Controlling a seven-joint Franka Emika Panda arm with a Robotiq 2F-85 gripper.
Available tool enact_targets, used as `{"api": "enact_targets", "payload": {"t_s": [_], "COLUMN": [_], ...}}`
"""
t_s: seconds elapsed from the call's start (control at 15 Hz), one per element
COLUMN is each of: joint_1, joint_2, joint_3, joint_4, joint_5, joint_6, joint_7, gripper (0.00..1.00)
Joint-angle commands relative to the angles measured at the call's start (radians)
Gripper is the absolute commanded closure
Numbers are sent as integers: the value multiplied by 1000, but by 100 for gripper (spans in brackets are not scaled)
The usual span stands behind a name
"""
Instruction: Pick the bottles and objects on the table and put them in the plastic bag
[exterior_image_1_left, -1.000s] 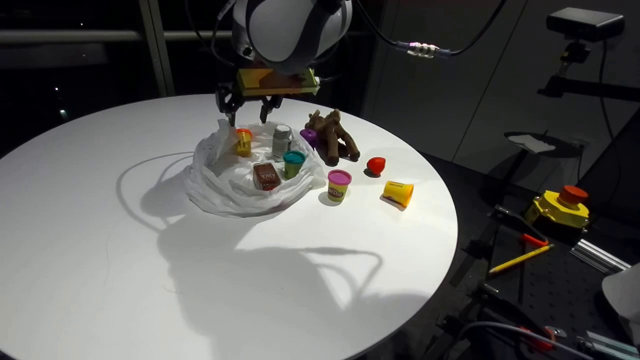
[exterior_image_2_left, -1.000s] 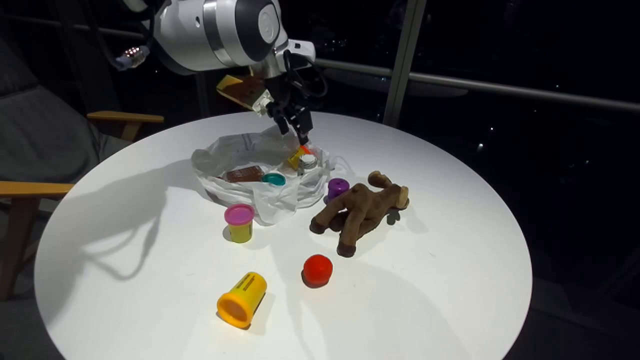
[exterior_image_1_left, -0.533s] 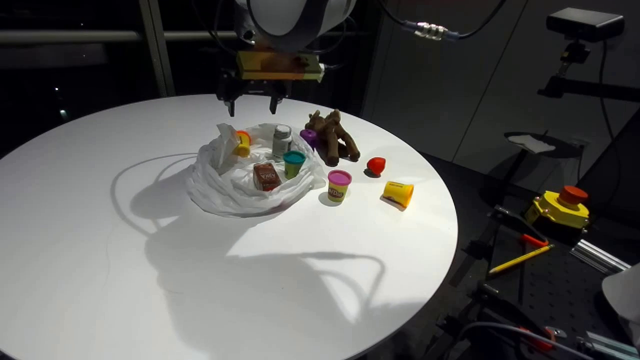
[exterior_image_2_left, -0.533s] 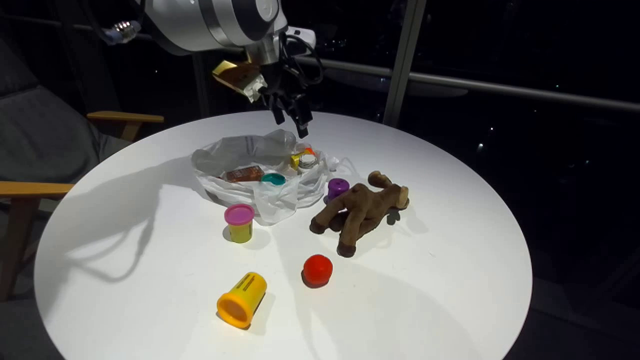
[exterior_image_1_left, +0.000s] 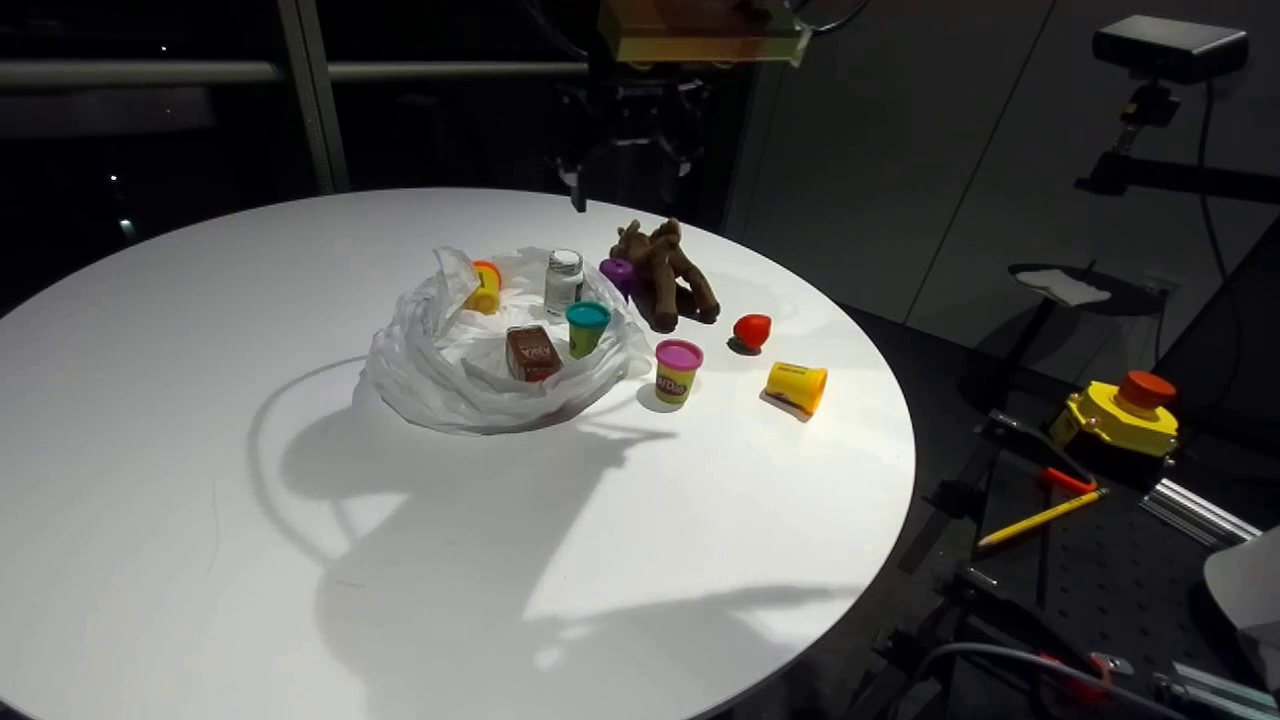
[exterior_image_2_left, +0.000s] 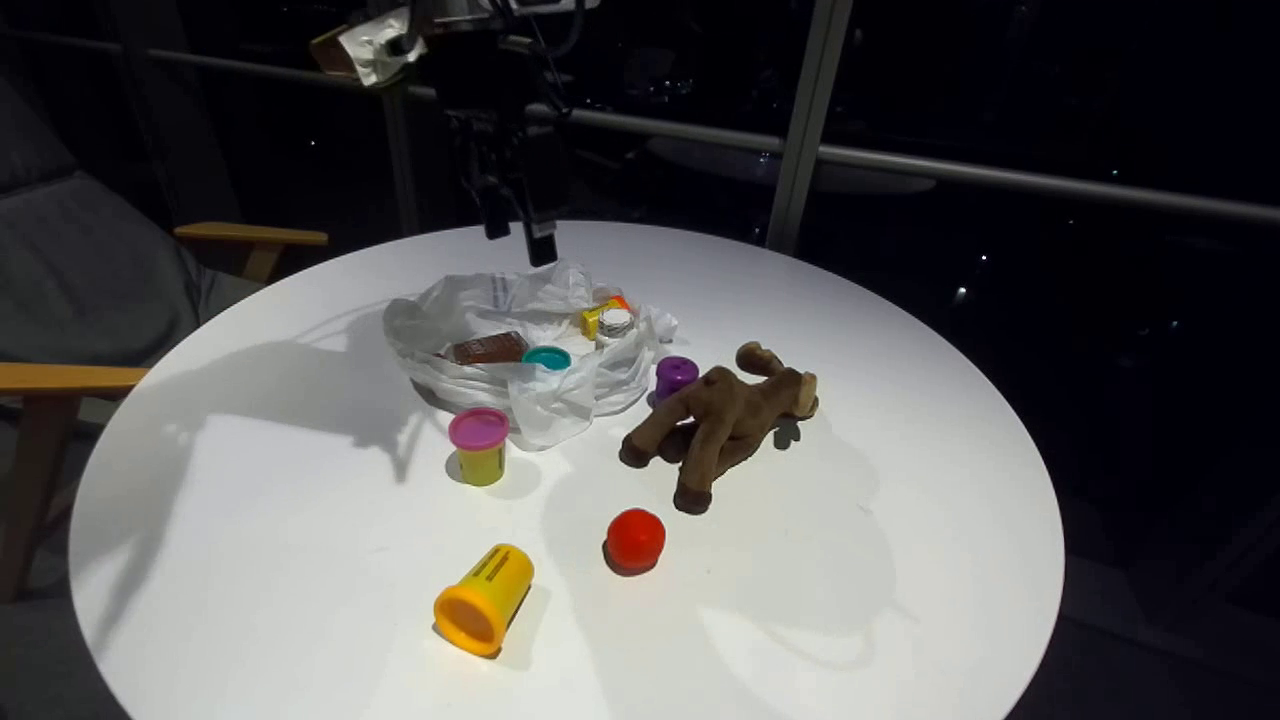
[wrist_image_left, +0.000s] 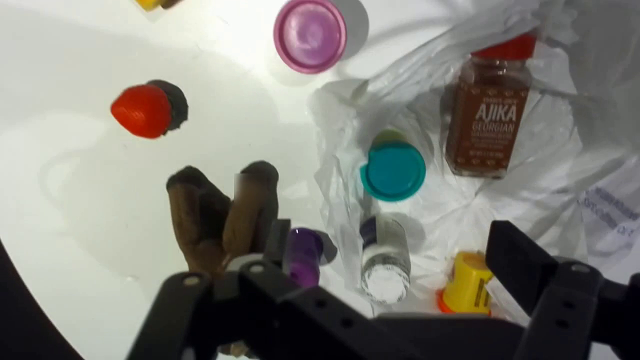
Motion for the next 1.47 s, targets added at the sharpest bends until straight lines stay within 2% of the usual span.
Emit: {"api": "enact_targets", "payload": {"t_s": [0.0, 0.33, 0.53, 0.73, 1.0, 1.33, 1.4], "joint_1": [-87, -157, -146, -118, -72, -29, -25], "joint_2": [-165, -127, -62, 1, 73, 129, 131], "joint_3": [88, 136, 102, 56, -10, -38, -36], "joint_4": [-257, -420, -457, -454, -426, -403, -402], "joint_5": [-23, -79, -190, -259, -328, -309, -305], "joint_6": [93, 338, 493, 587, 677, 715, 717], "joint_7": [35, 35, 78, 112, 154, 153, 150], "gripper": [0, 0, 0, 0, 0, 0, 25]}}
